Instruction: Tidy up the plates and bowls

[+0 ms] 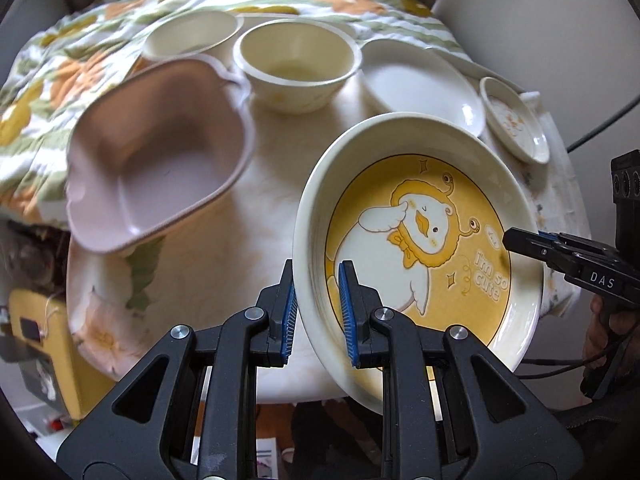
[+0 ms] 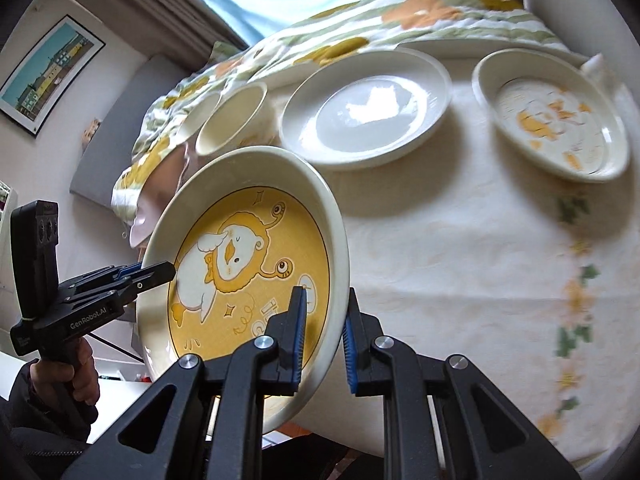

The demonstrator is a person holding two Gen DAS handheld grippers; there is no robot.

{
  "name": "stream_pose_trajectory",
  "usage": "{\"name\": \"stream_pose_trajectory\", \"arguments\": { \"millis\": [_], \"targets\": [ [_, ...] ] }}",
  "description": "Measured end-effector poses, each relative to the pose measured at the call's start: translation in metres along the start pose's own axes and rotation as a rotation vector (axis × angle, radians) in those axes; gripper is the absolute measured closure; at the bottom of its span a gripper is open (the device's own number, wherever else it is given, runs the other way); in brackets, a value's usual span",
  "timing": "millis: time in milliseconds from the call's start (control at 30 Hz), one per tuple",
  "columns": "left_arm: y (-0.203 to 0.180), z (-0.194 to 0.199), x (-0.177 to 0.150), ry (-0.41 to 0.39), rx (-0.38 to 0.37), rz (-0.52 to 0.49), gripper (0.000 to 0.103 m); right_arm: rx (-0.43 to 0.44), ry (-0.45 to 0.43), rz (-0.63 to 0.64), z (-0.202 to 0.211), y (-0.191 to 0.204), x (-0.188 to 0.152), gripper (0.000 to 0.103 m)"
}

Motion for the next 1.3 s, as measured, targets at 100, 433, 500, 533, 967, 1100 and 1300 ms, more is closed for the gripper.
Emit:
{"name": "stream_pose_trajectory", "arguments": {
  "millis": [100, 433, 500, 533, 967, 1100, 1300],
  "targets": [
    [0.021, -0.01, -0.008, 0.019, -0.004, 0.036, 0.086, -0.002, 0.029, 0.005, -0.02, 0.014, -0.006, 0.087],
    [0.05, -0.029, -0.016, 0.004, -0.039, 0.023, 0.086, -0.04, 0.009, -0.002, -0.049, 0.02, -0.009, 0.087],
    [0.05, -0.028, -0.018, -0.004, -0.038, 0.014, 0.086, -0.052, 0.006, 0.003, -0.049, 0.018, -0.008, 0.087],
    [0.051, -0.026, -0.019, -0.013, -0.037, 0.012, 0.086, -0.059, 0.008, 0.004, -0.049, 0.016, -0.009, 0.087],
    [0.039, -0.028, -0.014, -0.022, -0.012, -0.035, 0.054, -0.105, 0.008, 0.007, -0.05, 0.015, -0.009, 0.085],
    [0.035, -0.024, -0.013, -0.059, 0.021, -0.057, 0.034, -0.121, 0.011, 0.026, -0.052, 0.018, -0.01, 0.083],
    [0.033, -0.022, -0.014, -0.057, 0.052, -0.046, 0.034, -0.121, 0.018, 0.038, -0.049, 0.021, -0.01, 0.069]
  ]
}}
Point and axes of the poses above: each gripper's, at about its wrist camera, not at the fingertips, and z roughly against the way its jaws point, y to its left, x to its top, the point moved 8 cm from there along -z, roughly the way its jaws point, and after that the axes turned 3 degrees about -y, right-handed, at the moved point
